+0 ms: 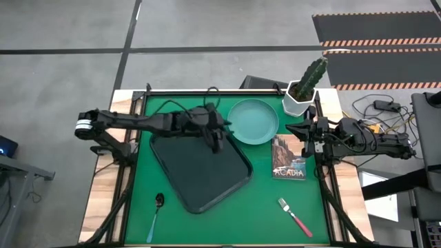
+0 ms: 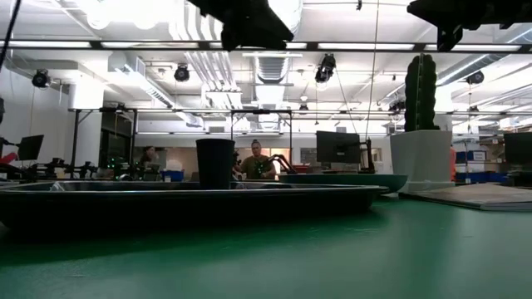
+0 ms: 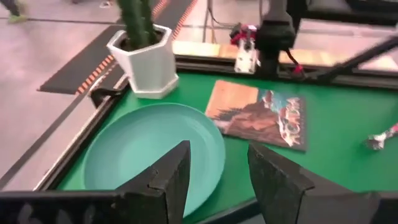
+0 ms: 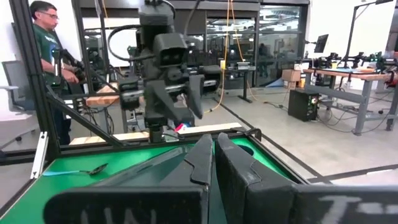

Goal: Pick and place plate/cup/fork/spoon on tray
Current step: Put the blue plate on the black serving tray at the bottom of the black cup

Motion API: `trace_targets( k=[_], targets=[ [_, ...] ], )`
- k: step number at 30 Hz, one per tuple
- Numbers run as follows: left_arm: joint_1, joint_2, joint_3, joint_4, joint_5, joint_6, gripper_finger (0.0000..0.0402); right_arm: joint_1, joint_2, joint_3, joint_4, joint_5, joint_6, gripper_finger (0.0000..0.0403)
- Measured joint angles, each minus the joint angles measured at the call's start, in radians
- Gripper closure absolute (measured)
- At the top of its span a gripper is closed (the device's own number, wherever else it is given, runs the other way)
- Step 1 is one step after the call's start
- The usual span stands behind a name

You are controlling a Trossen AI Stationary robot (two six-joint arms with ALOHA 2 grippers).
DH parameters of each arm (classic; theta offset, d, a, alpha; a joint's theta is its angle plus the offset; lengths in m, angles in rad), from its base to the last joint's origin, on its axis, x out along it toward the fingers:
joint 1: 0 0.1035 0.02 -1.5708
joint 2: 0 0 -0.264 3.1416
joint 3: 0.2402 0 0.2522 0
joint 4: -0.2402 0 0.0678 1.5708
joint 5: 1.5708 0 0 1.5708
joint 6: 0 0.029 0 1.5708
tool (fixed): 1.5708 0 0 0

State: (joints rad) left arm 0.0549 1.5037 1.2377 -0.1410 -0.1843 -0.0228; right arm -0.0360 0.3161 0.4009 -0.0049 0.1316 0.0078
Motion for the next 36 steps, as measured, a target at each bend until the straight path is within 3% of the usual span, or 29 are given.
trace_targets(
  k=[18, 36],
  targets=[
    [-0.017, 0.438, 0.341, -0.048, -0.003, 0.157, 0.0260, 0.000, -0.002, 0.001, 0.001, 0.000, 0.000, 0.0394],
    [-0.016, 0.639, 0.344, -0.051, -0.003, 0.161, 0.0260, 0.000, -0.001, 0.001, -0.006, 0.000, 0.000, 0.0394]
  ],
)
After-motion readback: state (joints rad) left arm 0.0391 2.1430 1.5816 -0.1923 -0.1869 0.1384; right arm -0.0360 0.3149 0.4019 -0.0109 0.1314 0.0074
